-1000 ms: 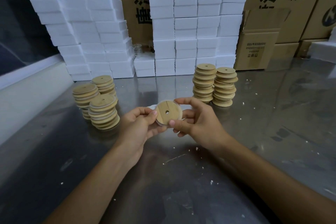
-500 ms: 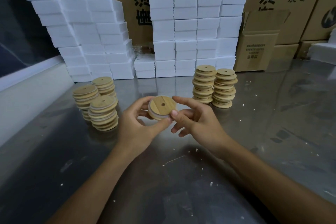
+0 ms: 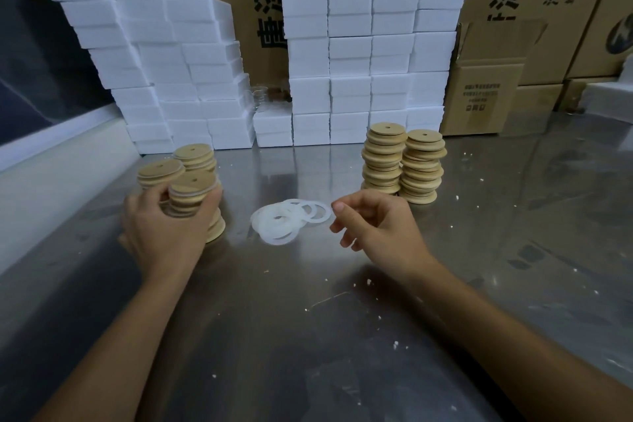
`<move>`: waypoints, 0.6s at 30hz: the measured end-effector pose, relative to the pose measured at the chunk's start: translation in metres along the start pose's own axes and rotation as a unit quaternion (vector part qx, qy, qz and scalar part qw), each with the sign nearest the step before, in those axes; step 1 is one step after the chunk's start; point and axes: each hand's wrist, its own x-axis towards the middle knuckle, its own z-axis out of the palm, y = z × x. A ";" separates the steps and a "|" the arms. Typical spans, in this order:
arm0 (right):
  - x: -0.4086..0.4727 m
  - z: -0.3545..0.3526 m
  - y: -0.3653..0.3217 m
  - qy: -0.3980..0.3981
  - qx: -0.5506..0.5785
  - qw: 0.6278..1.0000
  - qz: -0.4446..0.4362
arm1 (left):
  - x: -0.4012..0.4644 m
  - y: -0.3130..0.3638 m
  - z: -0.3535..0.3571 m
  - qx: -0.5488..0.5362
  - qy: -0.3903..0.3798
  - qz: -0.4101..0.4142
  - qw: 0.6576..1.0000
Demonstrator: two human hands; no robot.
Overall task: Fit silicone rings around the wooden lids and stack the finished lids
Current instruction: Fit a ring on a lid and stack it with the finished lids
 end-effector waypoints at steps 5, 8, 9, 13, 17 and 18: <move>0.004 -0.004 0.008 0.032 -0.009 0.999 -0.022 | -0.001 -0.001 0.004 -0.012 0.018 0.024 0.999; 0.006 -0.007 0.015 0.096 -0.062 0.992 -0.056 | -0.002 -0.004 0.006 -0.005 0.015 0.040 0.999; 0.006 -0.009 0.017 0.120 -0.083 0.987 -0.069 | -0.001 -0.005 0.007 -0.002 0.013 0.040 0.999; 0.010 -0.018 0.025 0.222 -0.148 0.959 -0.096 | 0.001 -0.009 0.009 -0.020 0.021 0.020 0.999; 0.019 -0.027 0.030 0.315 -0.202 0.920 -0.118 | -0.002 -0.005 0.006 -0.005 0.045 0.017 0.999; 0.023 -0.029 0.032 0.336 -0.225 0.905 -0.133 | -0.004 -0.003 0.005 0.012 0.058 0.029 0.998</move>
